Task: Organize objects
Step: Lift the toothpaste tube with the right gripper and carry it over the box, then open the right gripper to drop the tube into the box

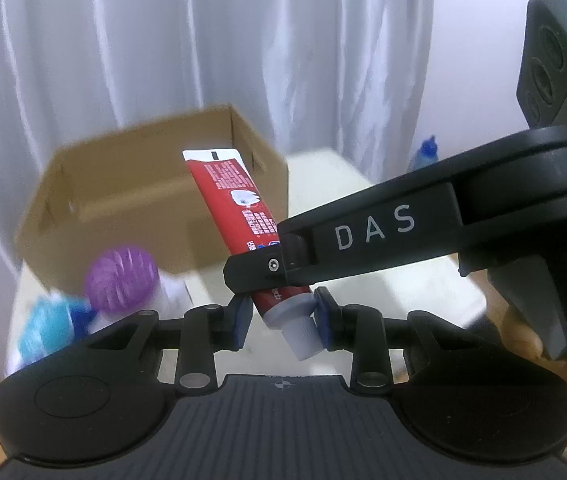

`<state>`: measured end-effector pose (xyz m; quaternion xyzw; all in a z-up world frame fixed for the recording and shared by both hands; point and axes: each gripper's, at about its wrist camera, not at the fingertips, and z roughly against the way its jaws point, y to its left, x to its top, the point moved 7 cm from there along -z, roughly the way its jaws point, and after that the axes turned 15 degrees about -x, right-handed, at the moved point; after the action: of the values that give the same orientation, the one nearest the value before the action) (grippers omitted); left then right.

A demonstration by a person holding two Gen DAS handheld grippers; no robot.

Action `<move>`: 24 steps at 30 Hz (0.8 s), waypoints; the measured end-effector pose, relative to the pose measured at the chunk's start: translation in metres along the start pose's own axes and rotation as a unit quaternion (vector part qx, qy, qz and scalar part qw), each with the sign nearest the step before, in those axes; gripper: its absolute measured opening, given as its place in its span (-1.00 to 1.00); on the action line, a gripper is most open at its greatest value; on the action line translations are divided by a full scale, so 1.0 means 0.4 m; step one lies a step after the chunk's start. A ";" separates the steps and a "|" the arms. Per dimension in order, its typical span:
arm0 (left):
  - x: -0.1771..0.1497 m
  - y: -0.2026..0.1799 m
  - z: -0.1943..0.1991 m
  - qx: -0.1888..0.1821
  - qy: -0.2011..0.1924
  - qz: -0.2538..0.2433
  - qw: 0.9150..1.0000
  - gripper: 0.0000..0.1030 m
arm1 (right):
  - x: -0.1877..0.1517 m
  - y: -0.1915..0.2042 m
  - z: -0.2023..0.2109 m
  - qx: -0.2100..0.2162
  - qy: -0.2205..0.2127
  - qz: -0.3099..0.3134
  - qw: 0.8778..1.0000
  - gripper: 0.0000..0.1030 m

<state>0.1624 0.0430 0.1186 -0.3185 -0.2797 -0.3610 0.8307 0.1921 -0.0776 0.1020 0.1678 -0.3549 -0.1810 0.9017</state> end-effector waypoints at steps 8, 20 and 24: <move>0.209 0.142 0.015 0.037 0.001 -0.020 0.999 -0.38 | 0.249 0.103 -0.073 0.043 -0.008 0.015 0.999 -0.39; 0.285 0.524 -0.200 0.012 0.173 0.079 0.982 -0.38 | 0.400 0.162 -0.501 0.034 0.183 -0.045 0.981 -0.40; 0.258 0.603 -0.275 0.015 0.213 0.109 0.971 -0.38 | 0.376 0.146 -0.628 0.028 0.237 -0.076 0.968 -0.40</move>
<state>0.4358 0.0483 0.0407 -0.2504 -0.0653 -0.3234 0.9102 0.4829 -0.0497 0.0405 0.2575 -0.1225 -0.1940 0.9386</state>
